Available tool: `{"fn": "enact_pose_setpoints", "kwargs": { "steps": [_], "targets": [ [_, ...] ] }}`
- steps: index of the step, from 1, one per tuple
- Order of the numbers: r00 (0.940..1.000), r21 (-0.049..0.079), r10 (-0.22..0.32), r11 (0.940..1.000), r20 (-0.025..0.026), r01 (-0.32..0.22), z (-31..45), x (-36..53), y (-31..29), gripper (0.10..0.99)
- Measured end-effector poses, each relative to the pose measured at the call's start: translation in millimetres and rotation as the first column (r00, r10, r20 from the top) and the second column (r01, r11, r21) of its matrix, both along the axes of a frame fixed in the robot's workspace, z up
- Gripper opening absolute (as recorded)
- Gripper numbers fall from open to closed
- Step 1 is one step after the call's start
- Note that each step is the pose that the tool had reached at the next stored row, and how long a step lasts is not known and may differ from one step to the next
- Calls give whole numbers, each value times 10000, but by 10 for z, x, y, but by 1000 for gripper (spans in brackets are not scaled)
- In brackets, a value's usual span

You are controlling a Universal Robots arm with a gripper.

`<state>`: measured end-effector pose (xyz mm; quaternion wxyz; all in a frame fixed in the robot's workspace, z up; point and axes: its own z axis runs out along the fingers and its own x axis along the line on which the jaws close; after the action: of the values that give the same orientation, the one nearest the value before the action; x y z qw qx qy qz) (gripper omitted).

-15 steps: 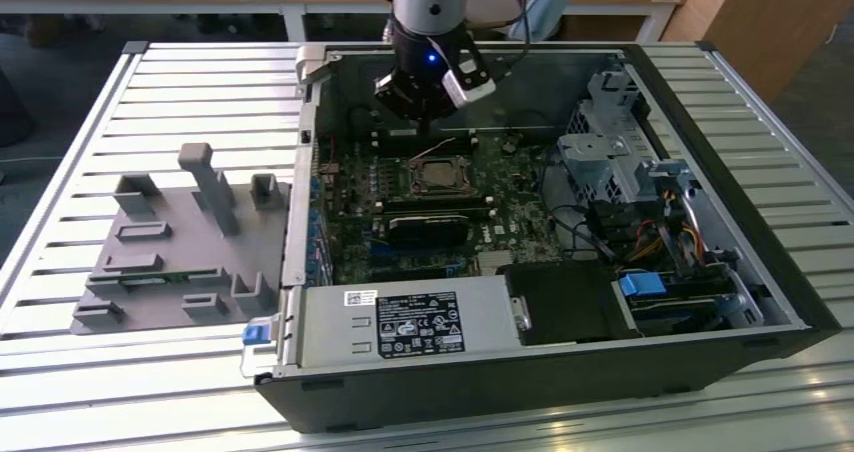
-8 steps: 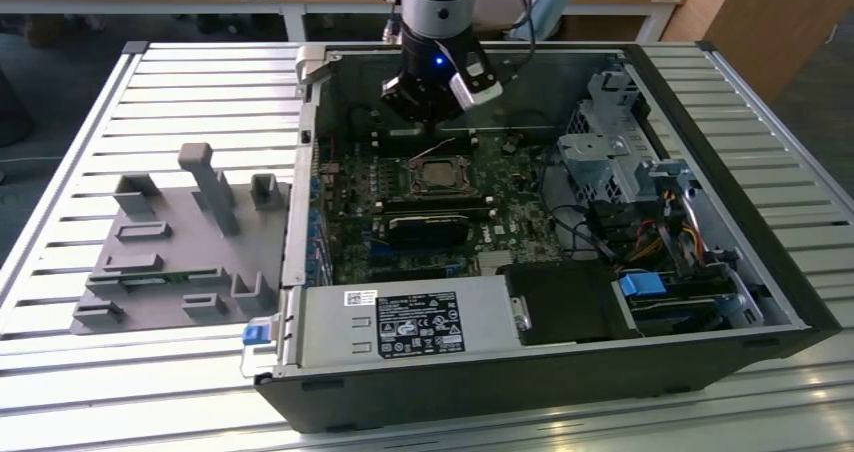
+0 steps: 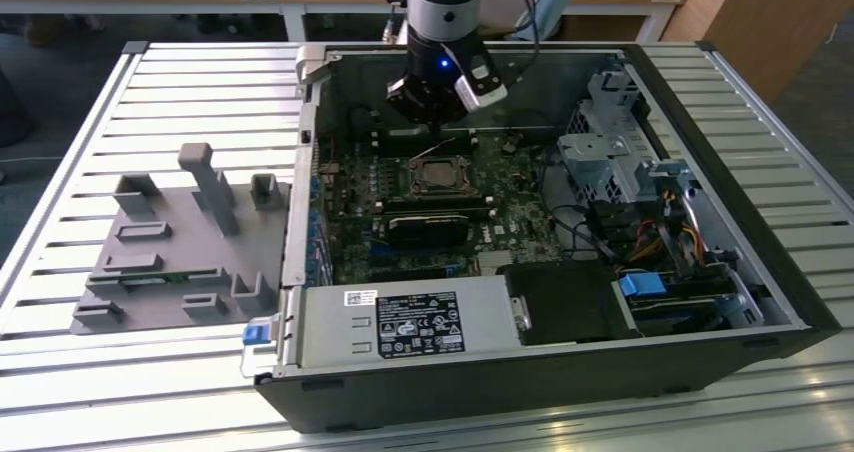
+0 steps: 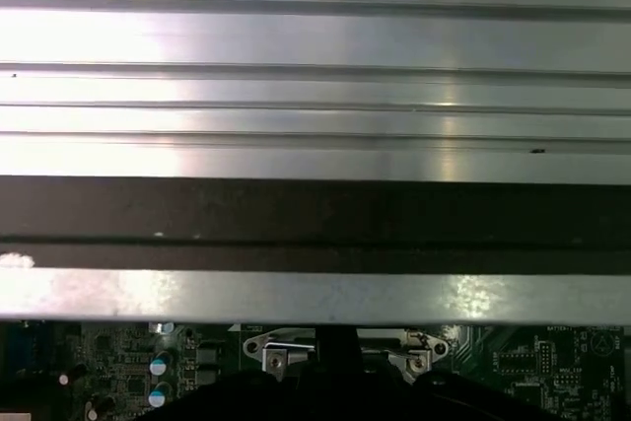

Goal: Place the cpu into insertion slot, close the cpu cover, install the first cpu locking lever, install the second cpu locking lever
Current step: 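Install the first cpu locking lever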

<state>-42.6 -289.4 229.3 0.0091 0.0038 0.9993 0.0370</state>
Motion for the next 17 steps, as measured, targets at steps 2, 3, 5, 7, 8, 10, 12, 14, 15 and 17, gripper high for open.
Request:
{"fn": "enact_pose_setpoints", "kwargs": {
  "steps": [2,3,5,7,8,10,12,14,15,17],
  "targets": [
    [10000,1,0,10000,1,0,-9,16,2,114],
    [10000,0,0,10000,0,0,-13,25,5,114],
    [10000,0,0,10000,1,0,-18,37,14,114],
    [10000,0,0,10000,0,0,-23,48,23,114],
    [10000,2,0,10000,2,0,-26,53,24,114],
    [10000,0,0,10000,1,0,-28,62,25,114],
    [10000,-3,0,10000,1,0,-31,69,26,114],
    [10000,-7,0,10000,1,0,-32,76,26,114],
    [10000,-7,0,10000,1,0,-33,81,26,114],
    [10000,-6,0,10000,1,0,-35,92,27,114]
  ]
}}
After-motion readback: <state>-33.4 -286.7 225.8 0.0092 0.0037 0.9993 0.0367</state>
